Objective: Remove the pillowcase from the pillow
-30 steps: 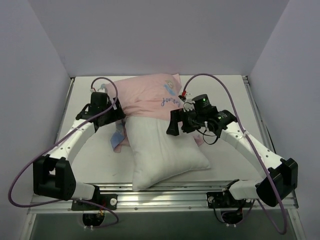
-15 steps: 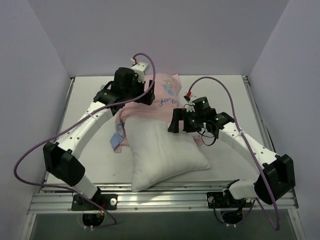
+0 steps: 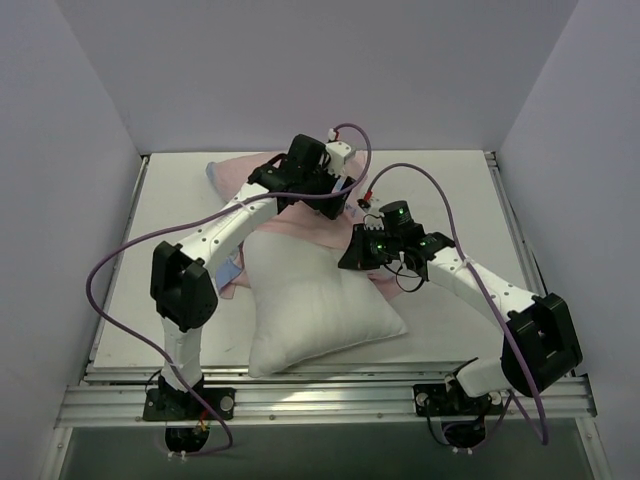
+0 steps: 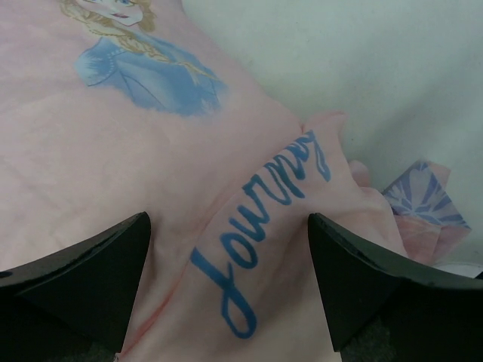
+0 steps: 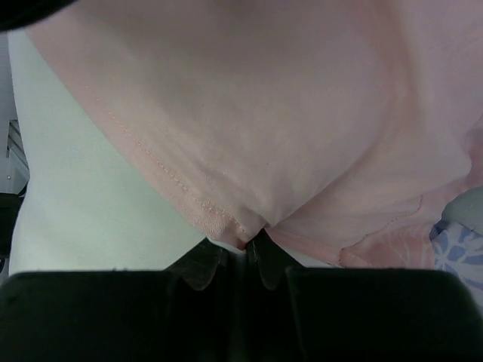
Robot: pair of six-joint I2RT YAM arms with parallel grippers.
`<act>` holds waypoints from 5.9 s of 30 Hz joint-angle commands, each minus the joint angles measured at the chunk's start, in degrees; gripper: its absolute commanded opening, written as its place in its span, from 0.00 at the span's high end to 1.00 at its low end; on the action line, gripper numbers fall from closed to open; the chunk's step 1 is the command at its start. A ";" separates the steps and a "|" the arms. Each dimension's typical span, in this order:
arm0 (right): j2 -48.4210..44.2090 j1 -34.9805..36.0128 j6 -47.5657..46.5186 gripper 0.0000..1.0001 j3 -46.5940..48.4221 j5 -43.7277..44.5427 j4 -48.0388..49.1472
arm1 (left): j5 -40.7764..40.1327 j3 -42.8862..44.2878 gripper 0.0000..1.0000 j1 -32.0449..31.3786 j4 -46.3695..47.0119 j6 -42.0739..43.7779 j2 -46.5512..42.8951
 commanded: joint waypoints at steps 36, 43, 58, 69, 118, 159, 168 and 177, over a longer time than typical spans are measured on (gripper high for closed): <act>-21.62 -0.64 -13.00 1.00 16.58 4.71 -34.56 | -39.42 19.16 0.95 15.92 5.22 -3.38 10.78; -22.60 -2.49 -13.53 1.00 16.67 9.98 -36.41 | -34.19 22.42 0.94 19.18 1.44 -6.63 14.56; -7.58 -1.97 -15.28 0.31 22.19 24.56 -27.27 | -7.52 12.67 0.16 13.02 1.28 -23.15 1.65; -1.85 14.10 -21.00 0.00 29.68 38.38 -23.77 | -7.52 -10.61 0.03 17.32 -0.59 -26.76 -16.80; 3.07 13.33 -22.05 1.00 17.98 30.64 -16.81 | 14.81 -50.98 0.16 12.06 24.11 -21.14 -32.73; -12.75 8.67 -28.91 1.00 13.24 10.78 -28.50 | 0.90 -40.44 0.06 34.28 25.16 -44.77 -28.08; -12.84 8.58 -28.56 1.00 11.48 10.68 -26.65 | 9.08 -39.72 0.06 36.23 34.65 -53.74 -22.17; -11.43 8.50 -28.56 1.00 11.30 13.50 -25.25 | 30.60 -37.35 0.06 36.23 30.55 -42.51 -25.43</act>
